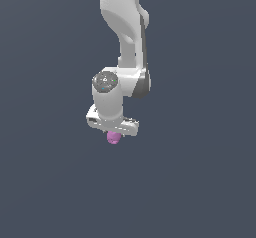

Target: Pick up the object and move it to a goal position.

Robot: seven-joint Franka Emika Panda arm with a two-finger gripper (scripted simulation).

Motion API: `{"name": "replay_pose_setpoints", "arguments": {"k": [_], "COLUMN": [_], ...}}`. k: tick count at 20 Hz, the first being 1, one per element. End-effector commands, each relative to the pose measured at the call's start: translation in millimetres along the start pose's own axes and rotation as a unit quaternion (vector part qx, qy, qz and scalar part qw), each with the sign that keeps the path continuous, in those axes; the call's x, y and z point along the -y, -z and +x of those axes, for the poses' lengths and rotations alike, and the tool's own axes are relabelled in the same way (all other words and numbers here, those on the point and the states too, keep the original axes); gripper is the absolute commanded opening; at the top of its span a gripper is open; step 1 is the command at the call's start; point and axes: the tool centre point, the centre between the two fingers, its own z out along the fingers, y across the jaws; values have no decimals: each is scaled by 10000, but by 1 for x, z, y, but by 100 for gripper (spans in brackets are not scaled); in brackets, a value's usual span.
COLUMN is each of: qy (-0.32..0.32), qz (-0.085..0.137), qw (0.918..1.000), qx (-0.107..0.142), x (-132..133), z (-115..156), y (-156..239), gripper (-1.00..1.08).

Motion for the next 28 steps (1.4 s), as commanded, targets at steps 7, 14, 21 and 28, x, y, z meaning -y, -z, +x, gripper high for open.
{"name": "replay_pose_setpoints", "arguments": {"k": [7, 14, 21, 28], "qy": [1, 3, 2, 2], "qz": [1, -2, -5, -9], "qw": [10000, 10000, 10000, 10000], "qx": [-6, -7, -7, -8], "x": [15, 30, 45, 60], "z": [-37, -71, -107, -140], "y": [68, 131, 202, 268], "gripper": [-100, -100, -100, -100]}}
